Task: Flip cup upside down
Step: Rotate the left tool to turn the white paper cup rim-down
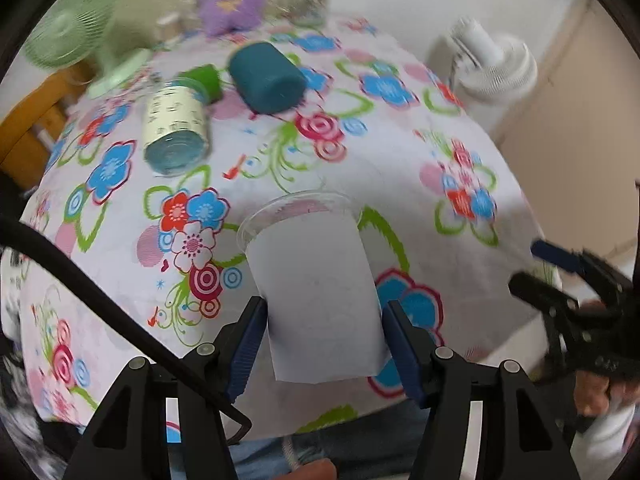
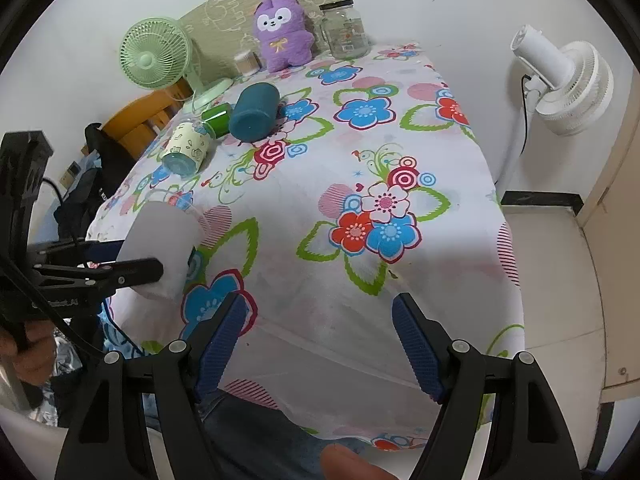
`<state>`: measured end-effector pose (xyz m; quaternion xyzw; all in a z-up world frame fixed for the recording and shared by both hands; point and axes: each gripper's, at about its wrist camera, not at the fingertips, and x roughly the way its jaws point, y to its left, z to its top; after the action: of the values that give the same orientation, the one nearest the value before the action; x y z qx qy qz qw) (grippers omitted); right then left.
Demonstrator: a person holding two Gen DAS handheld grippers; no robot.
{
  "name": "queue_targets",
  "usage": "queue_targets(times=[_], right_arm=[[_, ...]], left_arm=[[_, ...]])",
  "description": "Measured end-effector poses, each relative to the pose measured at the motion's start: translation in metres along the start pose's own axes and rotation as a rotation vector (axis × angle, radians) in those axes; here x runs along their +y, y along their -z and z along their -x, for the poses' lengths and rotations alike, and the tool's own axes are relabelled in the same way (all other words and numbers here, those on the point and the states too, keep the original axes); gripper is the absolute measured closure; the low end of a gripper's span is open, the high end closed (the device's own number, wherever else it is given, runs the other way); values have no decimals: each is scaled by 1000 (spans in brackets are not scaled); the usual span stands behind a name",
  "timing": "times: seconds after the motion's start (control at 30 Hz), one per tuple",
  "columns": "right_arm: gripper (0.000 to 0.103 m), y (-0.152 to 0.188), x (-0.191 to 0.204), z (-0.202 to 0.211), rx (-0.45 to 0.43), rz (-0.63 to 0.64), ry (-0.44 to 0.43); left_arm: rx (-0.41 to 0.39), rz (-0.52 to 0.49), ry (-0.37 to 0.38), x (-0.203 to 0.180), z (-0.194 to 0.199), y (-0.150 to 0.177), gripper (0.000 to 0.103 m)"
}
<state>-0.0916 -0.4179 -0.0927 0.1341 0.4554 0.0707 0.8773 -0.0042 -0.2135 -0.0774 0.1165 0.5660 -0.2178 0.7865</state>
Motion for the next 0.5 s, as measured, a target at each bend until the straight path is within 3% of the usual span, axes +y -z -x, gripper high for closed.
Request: queue_targets(times=[0.3,0.5], right_arm=[[25,0,-2,-3,0,-4,-17],[25,3,0,-7,8,2,-31]], left_arm=[[272,-228,-53,-5,1,-19,41],[530,-315,-31,-9,-12,-25,41]])
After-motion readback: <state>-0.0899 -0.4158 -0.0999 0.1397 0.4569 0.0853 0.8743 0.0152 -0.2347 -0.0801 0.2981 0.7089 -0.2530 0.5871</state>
